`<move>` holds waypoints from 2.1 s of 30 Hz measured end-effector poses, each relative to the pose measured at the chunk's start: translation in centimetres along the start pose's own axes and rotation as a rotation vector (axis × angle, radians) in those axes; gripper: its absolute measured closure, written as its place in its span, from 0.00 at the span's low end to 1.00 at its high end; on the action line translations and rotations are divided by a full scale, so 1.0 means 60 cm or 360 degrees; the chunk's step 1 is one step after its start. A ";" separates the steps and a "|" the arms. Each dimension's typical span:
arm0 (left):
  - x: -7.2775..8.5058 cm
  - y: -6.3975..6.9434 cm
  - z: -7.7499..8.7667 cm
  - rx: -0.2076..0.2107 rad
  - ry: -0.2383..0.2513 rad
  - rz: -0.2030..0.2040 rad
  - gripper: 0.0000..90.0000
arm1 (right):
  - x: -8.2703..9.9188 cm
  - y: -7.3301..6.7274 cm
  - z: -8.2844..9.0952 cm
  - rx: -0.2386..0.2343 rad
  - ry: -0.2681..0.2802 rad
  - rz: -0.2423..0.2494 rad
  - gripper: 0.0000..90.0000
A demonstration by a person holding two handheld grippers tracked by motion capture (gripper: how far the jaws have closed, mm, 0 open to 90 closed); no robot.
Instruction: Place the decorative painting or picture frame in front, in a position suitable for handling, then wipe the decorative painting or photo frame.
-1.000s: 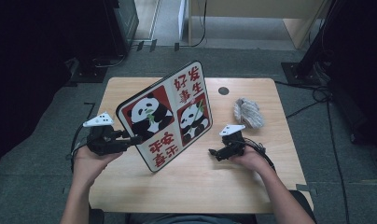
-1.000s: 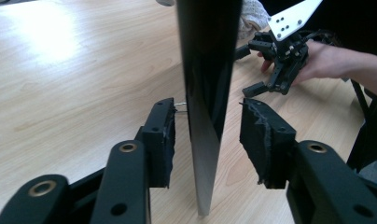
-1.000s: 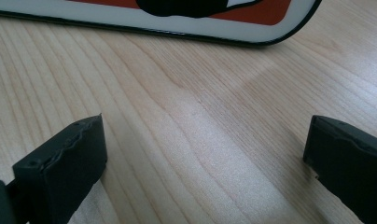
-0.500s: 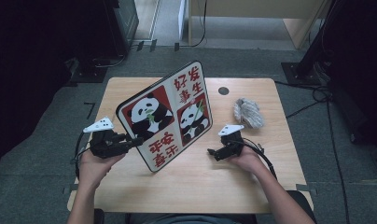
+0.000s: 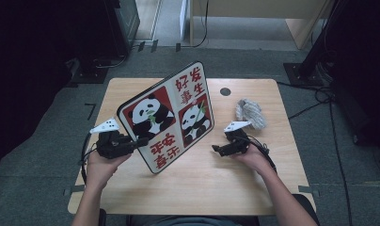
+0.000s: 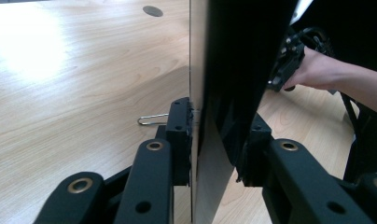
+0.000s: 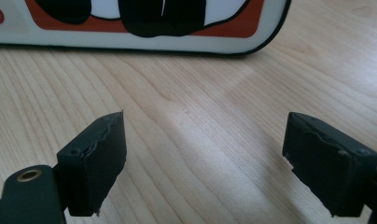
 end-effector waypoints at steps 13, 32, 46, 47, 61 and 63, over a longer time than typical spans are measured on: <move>0.001 0.002 -0.001 -0.0003 0.0018 0.0014 0.85 | -0.025 0.020 0.052 0.0007 0.0176 -0.0075 0.20; 0.006 0.005 -0.002 0.0001 0.0019 0.0019 0.88 | -0.039 0.086 0.107 0.0122 0.0249 -0.0292 0.26; 0.006 0.004 -0.002 -0.0006 0.0018 0.0009 0.88 | -0.071 0.150 0.141 0.0263 0.0292 -0.0315 0.26; 0.006 0.004 -0.002 -0.0005 0.0019 0.0008 0.88 | -0.070 0.153 0.143 0.0271 0.0298 -0.0322 0.26; 0.006 0.006 -0.002 -0.0024 0.0021 -0.0009 0.88 | -0.029 0.202 0.152 0.0385 0.0295 -0.0455 0.26; 0.006 0.006 -0.002 -0.0022 0.0023 -0.0002 0.88 | -0.025 0.207 0.149 0.0392 0.0287 -0.0469 0.26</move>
Point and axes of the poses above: each handheld gripper's, and its own axes: z roughly backward along the jaws, x roughly out of its underside, y roughly to its right, the point moved 2 cm from there along -z, roughly forward along the jaws, and after that the axes turned 6 degrees about -x, right-handed, at the moved point
